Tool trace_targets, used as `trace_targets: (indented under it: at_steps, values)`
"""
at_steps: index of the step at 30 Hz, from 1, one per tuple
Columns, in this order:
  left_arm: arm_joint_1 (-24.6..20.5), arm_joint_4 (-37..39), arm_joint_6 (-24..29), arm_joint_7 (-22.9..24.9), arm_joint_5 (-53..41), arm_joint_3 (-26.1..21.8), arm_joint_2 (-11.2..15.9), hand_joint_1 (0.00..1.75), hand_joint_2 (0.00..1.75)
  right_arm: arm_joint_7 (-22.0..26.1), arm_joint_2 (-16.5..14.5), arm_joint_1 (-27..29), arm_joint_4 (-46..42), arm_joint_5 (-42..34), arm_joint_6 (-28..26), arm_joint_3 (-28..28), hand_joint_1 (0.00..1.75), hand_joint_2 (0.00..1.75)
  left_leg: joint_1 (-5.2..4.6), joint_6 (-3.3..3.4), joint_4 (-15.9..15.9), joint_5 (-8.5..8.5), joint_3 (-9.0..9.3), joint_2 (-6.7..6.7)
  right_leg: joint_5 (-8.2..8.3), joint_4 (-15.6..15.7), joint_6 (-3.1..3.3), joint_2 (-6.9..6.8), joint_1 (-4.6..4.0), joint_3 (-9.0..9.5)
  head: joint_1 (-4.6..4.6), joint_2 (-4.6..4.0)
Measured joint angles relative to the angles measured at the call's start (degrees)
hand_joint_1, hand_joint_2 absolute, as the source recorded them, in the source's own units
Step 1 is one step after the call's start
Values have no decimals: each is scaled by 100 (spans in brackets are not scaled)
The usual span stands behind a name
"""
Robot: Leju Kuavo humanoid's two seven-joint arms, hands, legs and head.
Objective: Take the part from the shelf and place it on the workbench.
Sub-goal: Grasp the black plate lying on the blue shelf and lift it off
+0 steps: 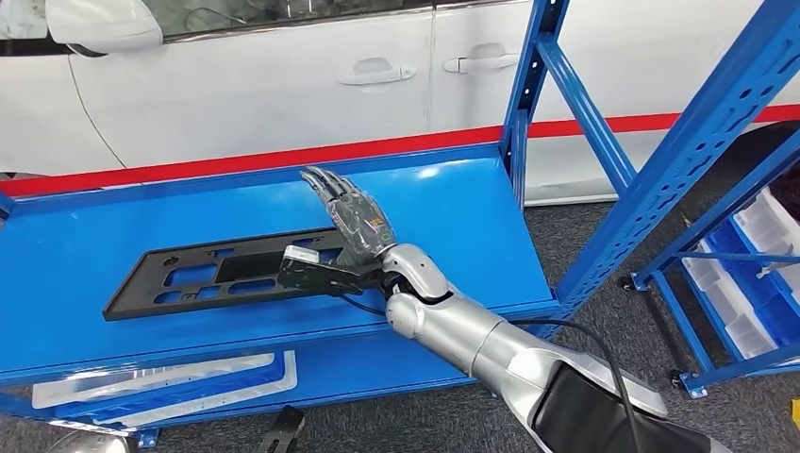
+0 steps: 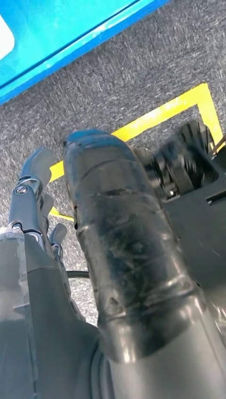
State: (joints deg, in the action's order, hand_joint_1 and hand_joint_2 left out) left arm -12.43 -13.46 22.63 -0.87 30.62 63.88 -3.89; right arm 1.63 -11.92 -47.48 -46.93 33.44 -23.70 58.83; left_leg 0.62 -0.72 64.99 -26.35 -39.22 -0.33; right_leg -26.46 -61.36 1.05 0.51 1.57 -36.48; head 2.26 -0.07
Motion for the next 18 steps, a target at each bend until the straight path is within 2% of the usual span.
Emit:
trace_targets:
  at_steps: [1, 2, 4, 6, 8, 10, 11, 12, 13, 15, 17, 18]
  values:
    - [-10, 0, 2, 0, -1, -3, 0, 0, 0, -21, -2, 3, 1, 72, -7, 59, 0, 175, -14, 22, -312, 93, 157, -4, -1, 3, -19, 7, -7, 3, 0, 0]
    - [-17, 0, 5, 1, -2, -7, 0, 0, 0, -51, -4, 16, 0, 164, -8, 118, 0, 175, -30, 41, -495, 120, 250, -9, 2, 14, -45, 10, -12, 4, -2, 0]
    - [-20, 0, 8, 4, -5, -10, 1, 0, 0, -127, -7, 70, -1, 381, 16, 220, 0, 175, -57, 82, -599, 103, 294, -20, 22, 59, -115, 11, -15, 18, -3, 0]
    - [-13, 0, 8, 11, -11, -10, 1, 0, 0, -184, -9, 124, -2, 538, 66, 294, 0, 175, -32, 144, -676, 141, 338, -15, -18, 40, -179, -2, -18, 20, -13, 0]
    - [-21, 0, 6, 16, -19, -10, 0, 0, 0, -215, -10, 144, -1, 622, 134, 357, 0, 175, -9, 207, -745, 174, 384, -4, -259, -335, -211, -17, -34, -140, -29, 0]
    - [-29, 0, 3, 17, -21, -10, 0, 0, 0, -220, -10, 177, 1, 661, 209, 395, 0, 175, -23, 242, -749, 171, 390, -1, -578, -1011, -214, -20, -48, -455, -37, 0]
    - [-27, 0, 2, 17, -21, -10, 0, 0, 0, -217, -10, 206, 4, 669, 254, 406, 0, 175, -27, 249, -744, 168, 390, -3, -648, -1262, -213, -20, -50, -577, -38, 0]
    - [-22, 0, 1, 17, -21, -10, 0, 0, 0, -210, -10, 234, 7, 672, 295, 419, 0, 175, -29, 252, -735, 163, 390, -6, -608, -1321, -210, -21, -49, -608, -39, 0]
    - [-19, 0, -2, 17, -22, -10, -1, 0, 0, -203, -13, 255, 10, 674, 335, 433, 0, 175, -29, 251, -719, 155, 389, -12, -476, -1182, -203, -22, -48, -542, -39, 0]
    - [-20, 0, -11, 18, -32, -10, -2, 0, 0, -198, -32, 270, 12, 692, 385, 465, 0, 175, -34, 222, -659, 119, 379, -25, -142, -525, -175, -22, -48, -208, -40, 0]
    - [-26, 0, -19, 21, -48, -10, -2, 0, 0, -212, -75, 278, 17, 726, 406, 482, 0, 175, -58, 166, -584, 81, 345, -32, -20, -63, -130, -11, -55, 25, -31, 1]
    - [-28, 0, -22, 22, -54, -10, -2, 0, 0, -220, -94, 287, 25, 750, 411, 489, 0, 175, -65, 136, -571, 77, 331, -34, -39, -4, -106, -3, -66, 50, -27, 1]
